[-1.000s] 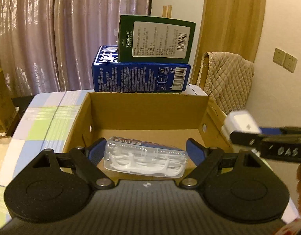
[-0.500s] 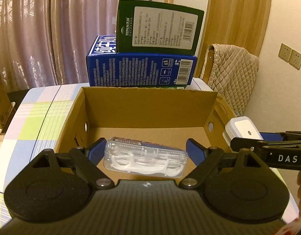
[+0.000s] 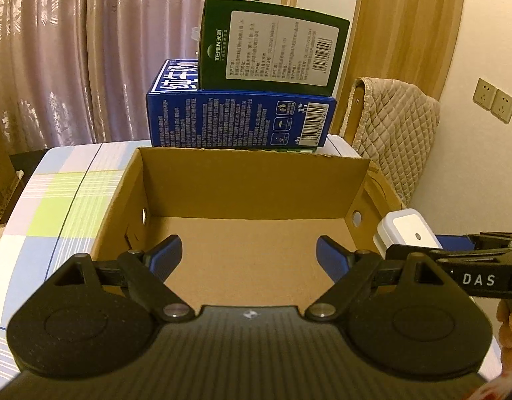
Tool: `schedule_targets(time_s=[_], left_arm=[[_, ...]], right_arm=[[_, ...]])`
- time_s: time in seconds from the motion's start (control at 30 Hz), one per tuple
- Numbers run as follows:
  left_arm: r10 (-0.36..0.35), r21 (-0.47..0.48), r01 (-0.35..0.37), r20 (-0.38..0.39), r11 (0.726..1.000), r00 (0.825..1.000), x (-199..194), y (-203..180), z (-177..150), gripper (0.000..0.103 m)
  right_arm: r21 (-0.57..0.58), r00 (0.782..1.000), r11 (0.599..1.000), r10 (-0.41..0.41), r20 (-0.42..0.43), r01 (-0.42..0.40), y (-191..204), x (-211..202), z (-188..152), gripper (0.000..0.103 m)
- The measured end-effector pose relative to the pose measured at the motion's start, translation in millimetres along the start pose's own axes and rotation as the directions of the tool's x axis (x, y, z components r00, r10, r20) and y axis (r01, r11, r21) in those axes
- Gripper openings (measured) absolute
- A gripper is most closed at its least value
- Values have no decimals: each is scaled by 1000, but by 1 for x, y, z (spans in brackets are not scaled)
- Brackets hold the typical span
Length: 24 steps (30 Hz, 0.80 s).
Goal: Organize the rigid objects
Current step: 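Lower both held items into the cardboard box and open both grippers, then withdraw both grippers from the box back toward the table items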
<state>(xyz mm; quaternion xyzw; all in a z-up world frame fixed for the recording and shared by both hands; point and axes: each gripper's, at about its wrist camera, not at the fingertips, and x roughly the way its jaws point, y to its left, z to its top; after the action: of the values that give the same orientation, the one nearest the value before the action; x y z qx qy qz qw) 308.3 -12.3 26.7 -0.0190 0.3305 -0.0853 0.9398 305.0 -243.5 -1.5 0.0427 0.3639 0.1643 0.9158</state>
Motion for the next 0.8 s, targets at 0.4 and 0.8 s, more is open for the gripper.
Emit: schedule_targets(time_s=[0.4, 0.8], left_arm=[[16, 9, -16, -2, 1000, 1000, -5, 6, -1, 85], [23, -12, -23, 18, 1000, 1000, -27, 11, -15, 85]], right_arm=[[9, 1000, 1000, 1, -15, -1, 1, 4, -2, 62], [62, 999, 998, 9, 44, -12, -7, -22, -7, 67]])
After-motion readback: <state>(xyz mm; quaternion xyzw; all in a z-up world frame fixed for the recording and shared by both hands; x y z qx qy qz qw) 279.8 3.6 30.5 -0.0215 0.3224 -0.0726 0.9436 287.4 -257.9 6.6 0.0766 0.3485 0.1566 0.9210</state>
